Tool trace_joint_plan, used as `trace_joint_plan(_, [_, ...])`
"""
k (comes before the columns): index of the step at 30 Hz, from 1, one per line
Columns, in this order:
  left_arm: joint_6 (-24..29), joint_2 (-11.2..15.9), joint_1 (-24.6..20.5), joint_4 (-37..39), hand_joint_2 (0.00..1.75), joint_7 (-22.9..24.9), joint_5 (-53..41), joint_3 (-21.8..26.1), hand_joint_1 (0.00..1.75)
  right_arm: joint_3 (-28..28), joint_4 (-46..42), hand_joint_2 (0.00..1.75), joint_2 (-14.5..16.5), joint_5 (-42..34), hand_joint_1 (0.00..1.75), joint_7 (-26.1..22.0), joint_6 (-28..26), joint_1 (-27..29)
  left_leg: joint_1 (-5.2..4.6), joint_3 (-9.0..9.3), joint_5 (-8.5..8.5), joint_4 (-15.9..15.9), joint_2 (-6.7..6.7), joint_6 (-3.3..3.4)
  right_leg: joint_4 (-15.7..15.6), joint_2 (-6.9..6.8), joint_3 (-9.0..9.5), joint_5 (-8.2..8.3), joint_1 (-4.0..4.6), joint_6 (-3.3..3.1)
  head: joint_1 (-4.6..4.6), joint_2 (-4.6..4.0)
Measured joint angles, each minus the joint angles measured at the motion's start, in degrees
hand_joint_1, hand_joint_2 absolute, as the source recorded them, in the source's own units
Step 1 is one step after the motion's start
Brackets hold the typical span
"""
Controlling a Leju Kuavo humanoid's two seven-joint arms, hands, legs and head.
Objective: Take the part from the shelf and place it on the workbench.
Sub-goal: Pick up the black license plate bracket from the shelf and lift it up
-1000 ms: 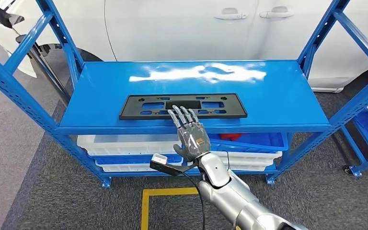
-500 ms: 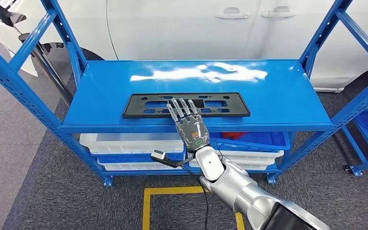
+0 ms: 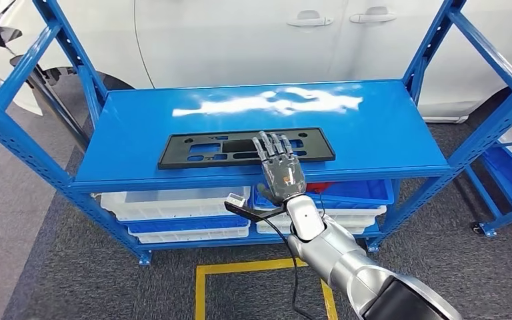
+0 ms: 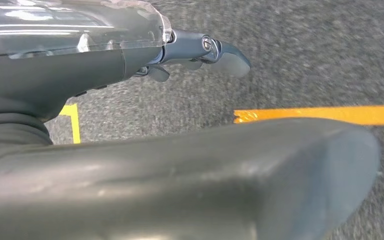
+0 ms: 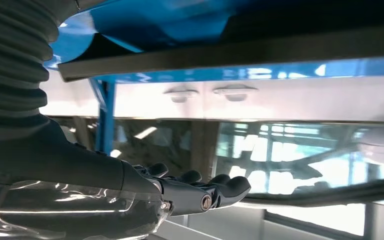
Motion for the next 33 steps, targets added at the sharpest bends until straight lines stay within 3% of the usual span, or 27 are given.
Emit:
trace_joint_plan(3, [-0.20,-0.04,-0.37,0.05,0.00,0.02,-0.02,-0.01,0.00,-2.61,0.35,1.75,0.16,2.17,0.00,-0.22,-0.04,0.13,-0.19,0.05,0.06,-0.20,0.45,0.93,-0.09,0.54,-0.27,0.12,-0.16,0.92,-0.01,0.00])
trace_joint_plan(5, [-0.20,-0.10,-0.57,0.05,0.00,0.05,-0.03,-0.01,0.00,-4.39,1.22,1.75,0.36,3.62,0.00,-0.51,-0.07,0.09,-0.10,0.20,0.37,-0.54,0.70,1.69,1.27,-0.14,-0.86,-0.93,-0.26,1.54,0.01,0.00])
trace_joint_plan(8, [-0.01,-0.07,-0.51,0.05,0.00,0.07,-0.06,0.00,0.00,-6.06,2.61,1.75,1.03,5.23,0.00,-0.90,-0.08,0.10,-0.14,0.22,0.49,-0.70,1.13,2.25,11.22,-1.56,-5.54,-6.02,-0.41,2.01,0.01,0.00])
trace_joint_plan(9, [0.07,-0.05,-0.46,0.07,0.00,0.08,-0.04,0.00,0.00,-6.28,2.89,1.75,1.20,5.70,0.00,-0.93,-0.08,0.28,-0.20,0.22,0.45,-0.68,1.24,2.30,14.86,-1.64,-7.41,-7.27,-0.48,2.10,0.01,0.00])
trace_joint_plan(10, [0.11,-0.05,-0.43,0.08,0.00,0.09,-0.02,0.00,0.00,-6.39,3.09,1.75,1.31,6.09,0.00,-0.92,-0.08,0.50,-0.23,0.22,0.42,-0.66,1.32,2.31,16.76,-1.66,-8.49,-7.45,-0.52,2.13,0.01,0.00])
trace_joint_plan(11, [0.15,-0.06,-0.43,0.09,0.00,0.11,0.00,0.00,0.00,-6.48,3.27,1.75,1.39,6.39,0.00,-0.86,-0.09,0.68,-0.25,0.25,0.37,-0.62,1.35,2.29,16.48,-1.67,-8.52,-6.51,-0.56,2.10,0.01,0.00])
trace_joint_plan(12, [0.18,-0.08,-0.43,0.09,0.00,0.11,0.01,0.00,0.00,-6.52,3.40,1.75,1.47,6.56,0.00,-0.75,-0.09,0.78,-0.25,0.33,0.29,-0.57,1.35,2.22,13.78,-1.70,-7.36,-4.60,-0.58,1.98,0.01,0.00])
trace_joint_plan(14, [0.20,-0.11,-0.47,0.09,0.00,0.09,0.01,0.00,0.00,-6.55,3.52,1.75,1.68,6.68,0.00,-0.34,-0.10,0.70,-0.36,0.45,0.06,-0.43,1.35,1.91,5.26,-1.84,-3.38,-0.60,-0.46,1.52,0.01,0.00])
trace_joint_plan(15, [0.20,-0.12,-0.49,0.09,0.00,0.07,0.01,0.00,0.00,-6.53,3.56,1.75,1.84,6.70,0.00,-0.11,-0.11,0.62,-0.45,0.45,-0.03,-0.37,1.35,1.69,2.19,-1.89,-2.01,0.44,-0.33,1.27,0.01,0.00])
trace_joint_plan(16, [0.20,-0.12,-0.51,0.09,0.00,0.06,0.01,0.00,0.00,-6.50,3.62,1.75,1.98,6.71,0.00,0.11,-0.13,0.57,-0.54,0.42,-0.08,-0.35,1.36,1.43,0.56,-1.92,-1.31,0.79,-0.20,1.04,0.01,0.00])
trace_joint_plan(20, [0.14,-0.10,-0.53,0.09,0.00,0.05,0.01,0.00,0.00,-5.76,3.81,1.75,2.46,6.72,0.00,1.11,-0.16,0.45,-0.48,0.21,-0.88,0.37,1.52,0.21,-0.32,-1.91,-0.98,0.97,-0.28,-0.20,0.00,0.00])
trace_joint_plan(22, [0.04,-0.09,-0.56,0.09,0.00,0.05,0.01,0.00,0.00,-5.17,3.85,1.75,2.84,6.73,0.00,1.25,-0.19,0.38,-0.39,-1.99,-3.75,5.31,1.75,-0.21,-0.66,-1.99,-0.72,1.12,-0.45,-0.79,-0.01,0.00])
trace_joint_plan(24, [-0.09,-0.09,-0.56,0.09,0.00,0.05,0.07,0.00,0.00,-4.58,4.01,1.75,3.11,6.74,0.00,1.26,-0.21,0.48,-0.36,-5.73,-6.95,12.99,1.85,-0.48,-0.65,-2.01,-0.73,1.09,-0.32,-0.98,-0.02,0.00])
trace_joint_plan(25, [-0.15,-0.09,-0.53,0.09,0.00,0.05,0.12,0.00,0.00,-4.32,4.13,1.75,3.21,6.74,0.00,1.26,-0.21,0.58,-0.35,-7.04,-7.49,15.49,1.89,-0.54,-0.63,-2.00,-0.73,1.08,-0.24,-1.01,-0.02,0.00])
trace_joint_plan(26, [-0.22,-0.08,-0.48,0.09,0.00,0.05,0.18,0.00,0.00,-4.13,4.24,1.75,3.28,6.74,0.00,1.29,-0.21,0.66,-0.35,-7.25,-6.81,15.64,1.91,-0.52,-0.60,-1.99,-0.72,1.06,-0.19,-1.01,-0.02,0.00])
trace_joint_plan(27, [-0.28,-0.06,-0.45,0.09,0.00,0.05,0.23,0.00,0.00,-3.96,4.32,1.75,3.37,6.74,0.00,1.34,-0.21,0.69,-0.35,-6.32,-5.17,13.49,1.95,-0.43,-0.55,-1.96,-0.68,1.02,-0.16,-0.99,-0.02,0.00])
trace_joint_plan(29, [-0.33,-0.02,-0.49,0.09,0.00,0.03,0.31,0.00,0.00,-3.63,4.42,1.75,3.64,6.73,0.00,1.54,-0.21,0.63,-0.43,-2.36,-1.36,5.34,2.02,-0.09,-0.36,-1.88,-0.60,0.86,-0.04,-0.75,-0.02,0.00])
trace_joint_plan(30, [-0.33,-0.01,-0.54,0.09,0.00,0.02,0.34,0.00,0.00,-3.52,4.45,1.75,3.76,6.74,0.00,1.63,-0.21,0.59,-0.52,-0.78,-0.29,2.11,2.02,0.18,-0.24,-1.83,-0.63,0.77,0.07,-0.52,-0.01,0.00])
trace_joint_plan(31, [-0.33,0.00,-0.58,0.09,0.00,0.00,0.38,0.00,0.00,-3.42,4.49,1.75,3.85,6.74,0.00,1.70,-0.21,0.56,-0.63,0.14,0.13,0.20,2.00,0.45,-0.16,-1.80,-0.69,0.74,0.16,-0.25,-0.01,0.00])
trace_joint_plan(33, [-0.33,0.00,-0.56,0.09,0.00,-0.03,0.43,0.00,0.00,-3.25,4.56,1.75,3.93,6.74,0.00,1.78,-0.22,0.53,-0.78,0.30,0.12,-0.43,1.93,1.07,-0.17,-1.78,-0.78,0.82,0.19,0.36,0.00,0.00])
